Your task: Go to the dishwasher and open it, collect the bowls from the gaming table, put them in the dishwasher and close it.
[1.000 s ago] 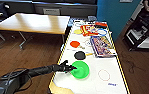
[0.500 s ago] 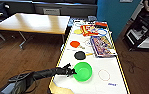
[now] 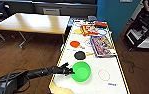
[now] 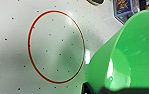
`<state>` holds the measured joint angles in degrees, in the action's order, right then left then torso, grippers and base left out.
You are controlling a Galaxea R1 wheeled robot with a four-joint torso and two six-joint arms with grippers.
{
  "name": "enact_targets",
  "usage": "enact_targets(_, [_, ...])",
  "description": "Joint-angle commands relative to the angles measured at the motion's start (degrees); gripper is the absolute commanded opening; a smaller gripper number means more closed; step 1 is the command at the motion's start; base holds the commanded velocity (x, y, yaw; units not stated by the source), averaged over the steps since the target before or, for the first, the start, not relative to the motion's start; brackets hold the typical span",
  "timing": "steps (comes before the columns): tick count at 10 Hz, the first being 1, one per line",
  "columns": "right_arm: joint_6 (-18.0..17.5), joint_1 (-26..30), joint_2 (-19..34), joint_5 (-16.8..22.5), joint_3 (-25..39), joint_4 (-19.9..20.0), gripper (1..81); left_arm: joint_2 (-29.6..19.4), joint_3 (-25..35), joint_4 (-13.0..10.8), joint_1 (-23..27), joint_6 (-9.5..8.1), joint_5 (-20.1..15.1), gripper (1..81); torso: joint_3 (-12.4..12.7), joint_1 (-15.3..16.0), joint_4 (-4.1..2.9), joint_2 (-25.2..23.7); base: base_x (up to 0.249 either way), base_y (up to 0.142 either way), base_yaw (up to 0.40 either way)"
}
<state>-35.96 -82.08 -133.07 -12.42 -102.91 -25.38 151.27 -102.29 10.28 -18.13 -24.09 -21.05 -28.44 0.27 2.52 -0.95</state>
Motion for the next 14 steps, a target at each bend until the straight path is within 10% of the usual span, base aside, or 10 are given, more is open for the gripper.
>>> enact_targets(1, [0.28, 0.11, 2.78, 2.75, 1.15, -1.25, 1.0, -11.22, 16.21, 0.28, 12.01, -0.26, -1.89, 1.0, 0.0, 0.0, 0.0, 0.0, 0.0, 0.0, 0.0])
enact_targets(4, [0.28, -0.33, 3.4, 2.75, 1.49, -1.25, 1.0, -23.51, 28.25, -3.58, 8.68, 0.01, -4.17, 1.0, 0.0, 0.0, 0.0, 0.0, 0.0, 0.0, 0.0])
enact_targets(7, [0.28, -0.94, 2.87, 2.58, 1.59, -1.25, 1.0, -32.67, 33.89, -8.67, 0.25, 0.09, -3.38, 1.0, 6.16, 0.02, 0.0, 0.0, 0.0, 0.0, 0.0])
enact_targets(14, [0.63, -2.17, 2.08, 2.31, 1.15, -1.34, 1.0, -37.09, 33.91, -24.77, -23.74, 0.27, 3.82, 1.0, 18.15, -0.04, 0.0, -0.02, 0.0, 0.0, 0.0])
